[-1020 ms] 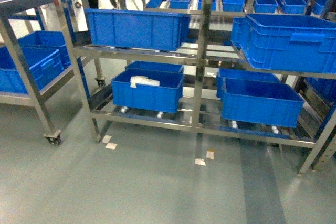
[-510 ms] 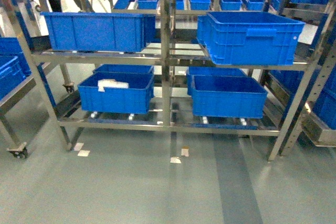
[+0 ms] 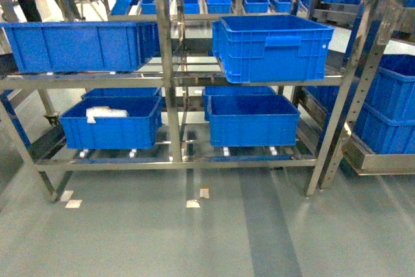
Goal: Pick red block from blue box to shelf
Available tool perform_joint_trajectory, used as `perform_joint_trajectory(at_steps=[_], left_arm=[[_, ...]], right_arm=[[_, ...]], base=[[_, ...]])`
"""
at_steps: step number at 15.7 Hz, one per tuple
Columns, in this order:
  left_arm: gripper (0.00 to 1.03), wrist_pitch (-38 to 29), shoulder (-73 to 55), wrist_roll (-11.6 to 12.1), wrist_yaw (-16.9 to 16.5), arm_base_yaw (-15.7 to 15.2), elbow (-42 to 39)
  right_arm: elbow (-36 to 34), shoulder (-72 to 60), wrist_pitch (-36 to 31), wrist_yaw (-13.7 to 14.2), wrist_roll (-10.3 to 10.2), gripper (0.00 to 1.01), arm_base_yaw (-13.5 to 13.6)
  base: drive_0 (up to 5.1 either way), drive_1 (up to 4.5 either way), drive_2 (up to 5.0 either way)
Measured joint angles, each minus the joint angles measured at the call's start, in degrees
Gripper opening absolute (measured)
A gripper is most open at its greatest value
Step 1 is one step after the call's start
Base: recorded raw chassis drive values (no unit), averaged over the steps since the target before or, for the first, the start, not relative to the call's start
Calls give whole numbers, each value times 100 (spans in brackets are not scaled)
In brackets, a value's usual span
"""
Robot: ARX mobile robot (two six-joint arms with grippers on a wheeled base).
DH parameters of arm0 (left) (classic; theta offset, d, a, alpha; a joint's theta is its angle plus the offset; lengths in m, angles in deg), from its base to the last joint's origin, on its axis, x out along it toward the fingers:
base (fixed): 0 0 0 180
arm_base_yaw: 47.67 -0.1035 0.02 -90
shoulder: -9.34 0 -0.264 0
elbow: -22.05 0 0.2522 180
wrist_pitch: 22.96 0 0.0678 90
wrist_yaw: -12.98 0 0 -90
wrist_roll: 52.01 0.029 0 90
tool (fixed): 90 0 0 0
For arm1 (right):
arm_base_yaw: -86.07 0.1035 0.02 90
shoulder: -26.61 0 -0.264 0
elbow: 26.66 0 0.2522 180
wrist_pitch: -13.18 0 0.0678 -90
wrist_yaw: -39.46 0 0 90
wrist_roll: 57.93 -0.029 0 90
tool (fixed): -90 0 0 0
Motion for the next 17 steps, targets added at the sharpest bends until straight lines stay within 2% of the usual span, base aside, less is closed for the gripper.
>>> perform_joint_trajectory(at_steps=[13, 17], left_arm=[[98, -7, 0, 0, 4, 0, 0], [98, 0, 0, 0, 7, 0, 0]], right_arm=[[0, 0, -17, -2, 0, 29, 0], [0, 0, -7, -2, 0, 29, 0]], base=[[-184, -184, -184], [4, 411, -403]])
